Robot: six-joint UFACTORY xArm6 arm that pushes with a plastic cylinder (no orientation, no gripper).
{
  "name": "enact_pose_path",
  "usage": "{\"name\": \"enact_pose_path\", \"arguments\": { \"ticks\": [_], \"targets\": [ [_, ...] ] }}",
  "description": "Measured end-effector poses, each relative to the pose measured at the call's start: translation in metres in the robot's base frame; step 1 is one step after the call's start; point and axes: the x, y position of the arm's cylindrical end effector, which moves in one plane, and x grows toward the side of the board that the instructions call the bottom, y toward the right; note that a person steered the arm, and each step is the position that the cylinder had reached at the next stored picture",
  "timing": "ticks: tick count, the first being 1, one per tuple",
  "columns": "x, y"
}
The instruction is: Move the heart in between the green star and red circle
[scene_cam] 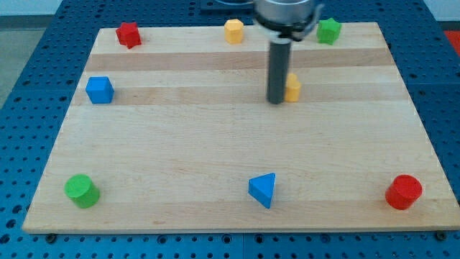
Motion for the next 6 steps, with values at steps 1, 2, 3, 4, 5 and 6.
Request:
{"name": "enact_pose_path", "arguments": {
  "ticks": [1, 2, 3, 4, 5, 6],
  "targets": [
    [-0.007, 0.046],
    [-0.005, 0.012],
    [-0.018, -0.031],
    [-0.036, -0.021],
    [-0.042, 0.003],
    [-0.043, 0.034]
  ]
}}
